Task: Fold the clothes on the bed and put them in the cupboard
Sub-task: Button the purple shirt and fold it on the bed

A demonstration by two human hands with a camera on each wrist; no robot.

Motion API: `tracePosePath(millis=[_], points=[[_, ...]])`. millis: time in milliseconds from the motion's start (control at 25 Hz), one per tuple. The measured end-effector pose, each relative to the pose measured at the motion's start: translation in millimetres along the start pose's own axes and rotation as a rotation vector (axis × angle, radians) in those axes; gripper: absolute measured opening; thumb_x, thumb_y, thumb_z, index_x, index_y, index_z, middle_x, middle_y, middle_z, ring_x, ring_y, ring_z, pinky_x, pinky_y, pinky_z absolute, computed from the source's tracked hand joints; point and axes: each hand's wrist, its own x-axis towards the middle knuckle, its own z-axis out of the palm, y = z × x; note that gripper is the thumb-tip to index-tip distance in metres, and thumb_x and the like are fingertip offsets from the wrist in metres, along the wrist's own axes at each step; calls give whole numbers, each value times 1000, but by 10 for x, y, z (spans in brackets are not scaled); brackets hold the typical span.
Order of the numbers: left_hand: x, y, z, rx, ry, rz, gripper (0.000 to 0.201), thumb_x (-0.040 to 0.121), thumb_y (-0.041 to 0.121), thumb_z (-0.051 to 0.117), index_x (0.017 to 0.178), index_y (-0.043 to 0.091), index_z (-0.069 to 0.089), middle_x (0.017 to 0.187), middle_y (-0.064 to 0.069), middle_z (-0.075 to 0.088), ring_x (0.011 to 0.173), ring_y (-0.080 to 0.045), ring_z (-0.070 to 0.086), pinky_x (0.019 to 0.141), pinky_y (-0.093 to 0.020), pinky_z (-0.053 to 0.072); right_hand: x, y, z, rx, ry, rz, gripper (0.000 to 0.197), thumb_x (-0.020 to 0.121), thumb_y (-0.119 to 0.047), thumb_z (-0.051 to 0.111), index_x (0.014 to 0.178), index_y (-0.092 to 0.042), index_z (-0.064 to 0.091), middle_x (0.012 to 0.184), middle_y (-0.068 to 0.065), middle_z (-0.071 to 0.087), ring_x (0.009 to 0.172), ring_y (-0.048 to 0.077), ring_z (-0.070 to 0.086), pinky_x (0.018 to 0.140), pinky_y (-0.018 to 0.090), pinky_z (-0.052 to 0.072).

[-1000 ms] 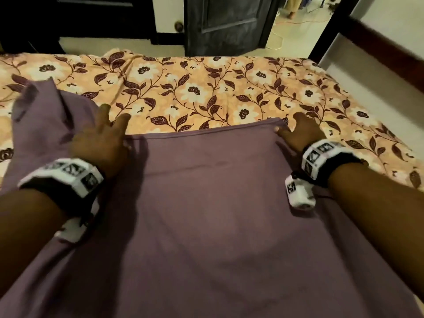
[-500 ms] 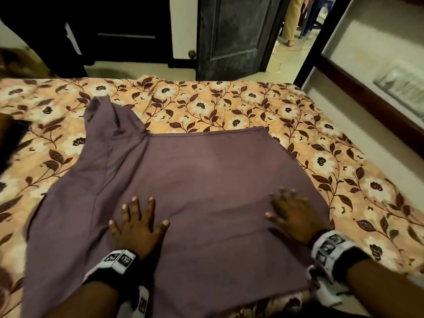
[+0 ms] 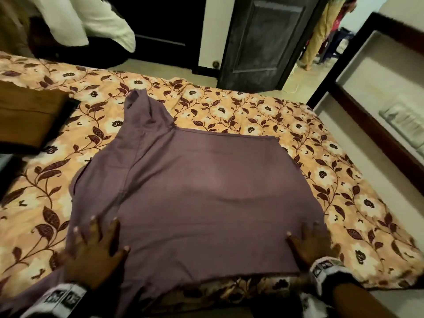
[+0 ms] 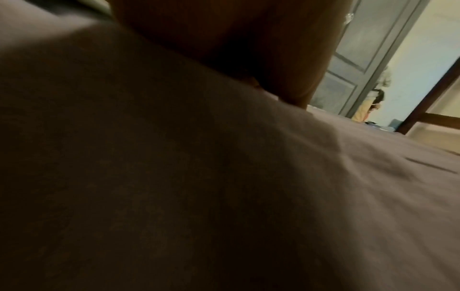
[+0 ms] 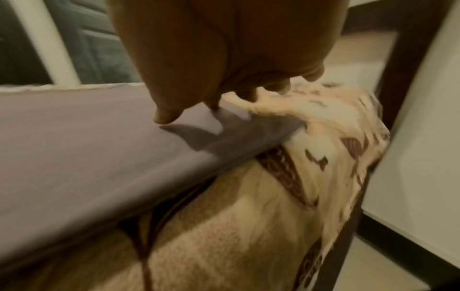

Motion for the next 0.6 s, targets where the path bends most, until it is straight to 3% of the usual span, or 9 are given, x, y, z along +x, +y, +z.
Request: tracePosePath(millis=[120, 200, 240, 280, 320, 400, 480, 520, 600], points=[[56, 427, -58, -26, 64, 267, 89, 71, 74, 17, 152, 39, 17, 163, 1, 0, 150, -33, 7, 113, -64, 10, -466, -806, 265, -21, -13, -399, 87, 79, -82, 17, 152, -34, 12, 161, 4, -1, 147, 31, 4, 115, 51, 9], [91, 565, -27, 43, -20, 388, 103, 56, 74, 6, 153, 40, 9, 162, 4, -11, 151, -28, -3, 116, -58, 4, -737, -1385, 515, 1, -74, -651, 95, 64, -91, -2, 148, -46, -2, 158, -3, -17, 147, 28, -8, 115, 49, -4], [98, 584, -2, 83, -77, 392, 106, 52, 74, 4, 153, 41, 3, 161, 3, -16, 150, -28, -8, 117, -56, 3, -874, -1608, 615, -6, -96, -751, 90, 61, -91, -4, 143, -53, -7, 155, -7, -23, 147, 27, -13, 113, 49, -9], [138, 542, 56, 100, -109, 398, 107, 51, 75, 5, 153, 41, -2, 160, 2, -20, 150, -30, -9, 117, -56, 3, -1009, -1791, 702, -49, -106, -826, 84, 64, -89, -1, 141, -56, -7, 154, -9, -22, 146, 27, -12, 112, 50, -11], [162, 500, 117, 99, -87, 430, 106, 54, 77, 11, 153, 40, -4, 160, -1, -19, 150, -33, -3, 115, -58, 8, -1096, -1880, 793, -136, -89, -847, 80, 71, -88, 5, 143, -55, 0, 158, -9, -10, 145, 28, -4, 110, 52, -7], [154, 461, 237, 194, -62, 471, 103, 62, 77, 32, 154, 34, 11, 161, -8, 8, 142, -41, 28, 106, -64, 26, -1116, -1830, 897, -203, -56, -692, 81, 78, -86, 15, 148, -45, 20, 158, -6, 17, 141, 27, 18, 106, 52, 9], [187, 423, 425, 168, 8, 480, 92, 69, 76, 43, 151, 33, 30, 156, -9, 30, 134, -38, 37, 104, -62, 21, -945, -1555, 921, -83, 4, -511, 87, 77, -88, 17, 149, -40, 24, 157, -4, 24, 139, 26, 24, 103, 53, 17], [179, 398, 437, 171, -9, 494, 88, 73, 77, 43, 150, 35, 32, 156, -8, 31, 136, -36, 34, 107, -62, 13, -887, -1394, 900, -22, 21, -421, 88, 76, -88, 16, 150, -40, 19, 158, -3, 23, 140, 27, 25, 103, 58, 21], [132, 344, 419, 194, 25, 557, 83, 79, 81, 36, 150, 39, 31, 158, -6, 28, 140, -35, 29, 107, -68, 1, -815, -1159, 799, 57, 57, -178, 79, 80, -82, 17, 146, -47, -10, 161, -5, 0, 147, 25, 9, 108, 66, 18]])
